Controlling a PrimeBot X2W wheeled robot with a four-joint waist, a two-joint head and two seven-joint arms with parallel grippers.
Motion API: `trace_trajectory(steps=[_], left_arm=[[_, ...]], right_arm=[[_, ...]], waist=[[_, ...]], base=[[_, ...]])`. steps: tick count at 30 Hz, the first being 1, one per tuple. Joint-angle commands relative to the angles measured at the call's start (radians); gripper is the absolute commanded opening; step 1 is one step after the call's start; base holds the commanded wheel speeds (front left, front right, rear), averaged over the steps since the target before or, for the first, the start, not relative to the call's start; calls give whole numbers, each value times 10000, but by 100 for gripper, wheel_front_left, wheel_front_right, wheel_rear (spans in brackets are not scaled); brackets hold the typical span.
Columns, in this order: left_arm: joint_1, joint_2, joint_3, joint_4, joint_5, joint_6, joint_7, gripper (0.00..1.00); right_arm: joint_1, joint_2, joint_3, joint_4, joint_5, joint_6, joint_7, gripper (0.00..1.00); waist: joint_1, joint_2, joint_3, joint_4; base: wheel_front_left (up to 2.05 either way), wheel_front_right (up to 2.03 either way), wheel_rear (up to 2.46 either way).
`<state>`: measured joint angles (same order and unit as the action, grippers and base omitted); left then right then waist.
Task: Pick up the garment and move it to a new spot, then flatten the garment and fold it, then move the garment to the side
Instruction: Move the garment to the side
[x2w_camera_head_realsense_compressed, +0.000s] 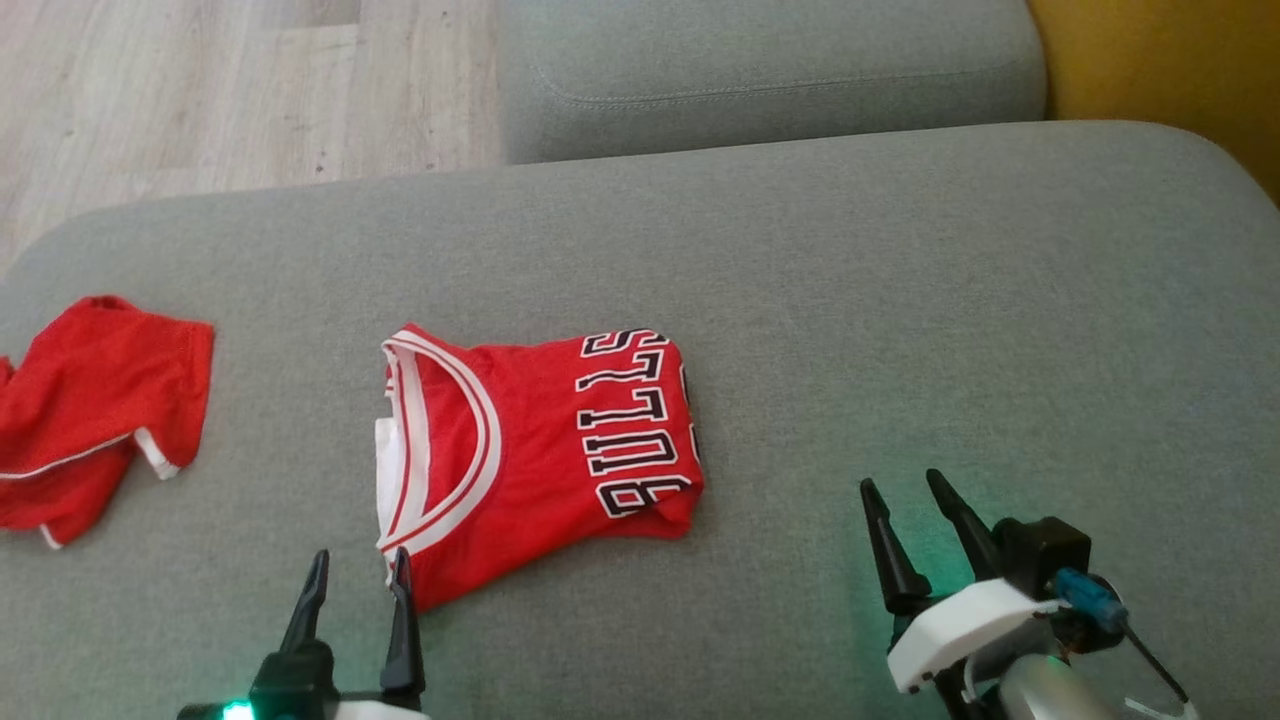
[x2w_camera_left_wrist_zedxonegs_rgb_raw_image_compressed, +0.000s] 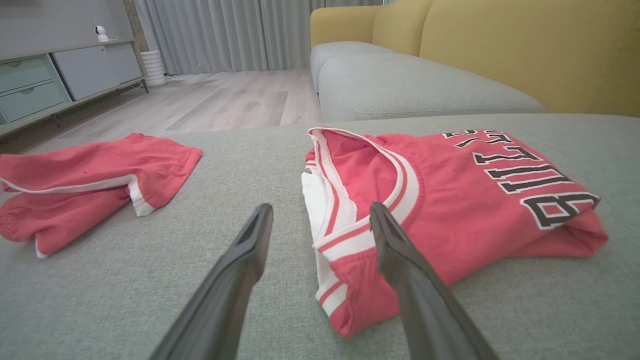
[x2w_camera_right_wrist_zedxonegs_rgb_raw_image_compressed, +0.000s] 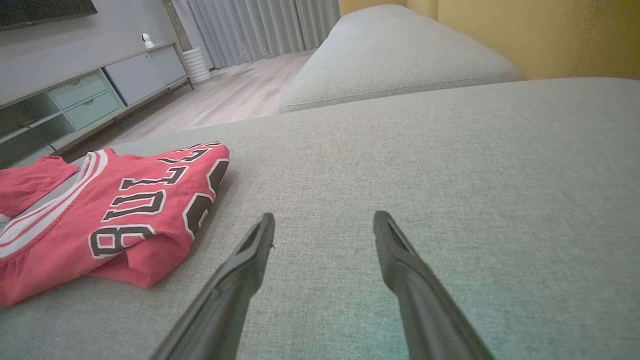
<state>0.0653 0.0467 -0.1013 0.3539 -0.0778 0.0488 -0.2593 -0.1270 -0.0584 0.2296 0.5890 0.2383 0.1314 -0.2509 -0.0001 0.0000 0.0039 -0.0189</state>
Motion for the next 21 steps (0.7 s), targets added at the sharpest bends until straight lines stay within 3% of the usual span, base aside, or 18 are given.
trace_trajectory(steps=[1,6,11,21], left_arm=[[-291,35,296,-238,94,-52,-25,100],[-409,35,6,-248,115,-145,-25,100],[-720,35,-515,-283,75,-266,-25,100],[-1220,35,-1273,-189,-63,-390,-25,100]], right_arm=[[-264,82,258,-303,80,-7,-108,100],[-549,82,765,-158,278,-7,-108,100],[-1515,82,1473,211,724,-7,-108,100],[-3196,82,1797,2387,1794,-7,-108,100]], waist=[[1,0,14,37],[1,0,166,342],[1,0,589,1104],[1,0,1352,2671]], base=[[0,0,0],[0,0,0],[0,0,0],[0,0,0]])
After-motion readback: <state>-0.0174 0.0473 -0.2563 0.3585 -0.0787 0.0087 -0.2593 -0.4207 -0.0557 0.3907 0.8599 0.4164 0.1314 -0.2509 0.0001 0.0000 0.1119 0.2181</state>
